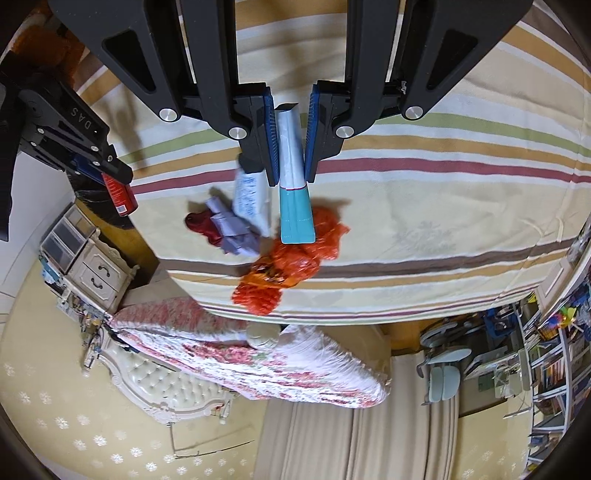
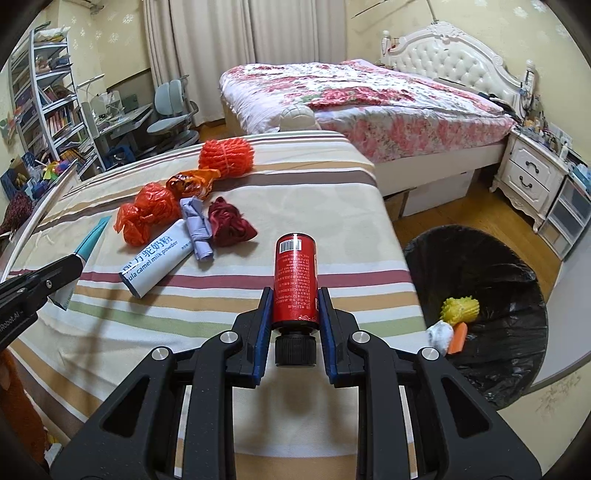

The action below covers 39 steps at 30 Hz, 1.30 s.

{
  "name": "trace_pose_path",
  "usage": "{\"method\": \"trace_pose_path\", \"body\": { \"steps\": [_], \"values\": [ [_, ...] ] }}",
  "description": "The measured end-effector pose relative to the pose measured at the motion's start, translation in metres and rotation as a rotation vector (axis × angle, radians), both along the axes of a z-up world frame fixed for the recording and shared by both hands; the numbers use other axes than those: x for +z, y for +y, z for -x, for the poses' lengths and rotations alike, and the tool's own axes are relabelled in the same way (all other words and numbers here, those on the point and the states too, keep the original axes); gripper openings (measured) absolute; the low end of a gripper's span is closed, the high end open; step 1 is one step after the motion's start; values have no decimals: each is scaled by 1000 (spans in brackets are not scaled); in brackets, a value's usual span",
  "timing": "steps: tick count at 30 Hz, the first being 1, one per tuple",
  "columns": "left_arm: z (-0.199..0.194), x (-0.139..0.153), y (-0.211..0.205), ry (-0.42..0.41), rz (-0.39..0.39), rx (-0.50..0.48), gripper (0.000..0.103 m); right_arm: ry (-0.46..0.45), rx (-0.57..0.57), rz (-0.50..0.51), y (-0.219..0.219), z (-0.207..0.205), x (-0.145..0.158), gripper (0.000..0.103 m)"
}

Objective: Collect trash
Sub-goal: 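Carry both items over the black bin and open both grippers to drop them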

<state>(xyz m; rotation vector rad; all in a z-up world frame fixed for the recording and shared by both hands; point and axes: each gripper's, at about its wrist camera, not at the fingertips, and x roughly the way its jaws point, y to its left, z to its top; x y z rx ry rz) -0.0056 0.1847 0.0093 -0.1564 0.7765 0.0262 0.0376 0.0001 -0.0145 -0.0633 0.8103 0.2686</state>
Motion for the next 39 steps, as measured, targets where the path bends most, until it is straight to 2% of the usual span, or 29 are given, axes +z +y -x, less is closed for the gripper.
{"method": "trace_pose_path", "body": {
  "steps": [8, 15, 23, 30, 39],
  "values": [
    [-11, 10, -45, -34, -12, -100, 15, -21, -89, 2, -45, -2, 7, 23],
    [-36, 17, -105, -58, -15, -223, 15, -35, -198, 5, -97, -11, 10, 23],
    [-67, 6, -177, -41, -27, -345, 15, -12, -302, 1, -150, -31, -2, 23],
    [-86, -9, -222, -24, -78, -391, 15, 6, -362, -3, -176, -46, -14, 23],
    [-106, -23, -249, 2, -113, -403, 15, 12, -413, -11, -198, -57, -24, 23]
  ]
}}
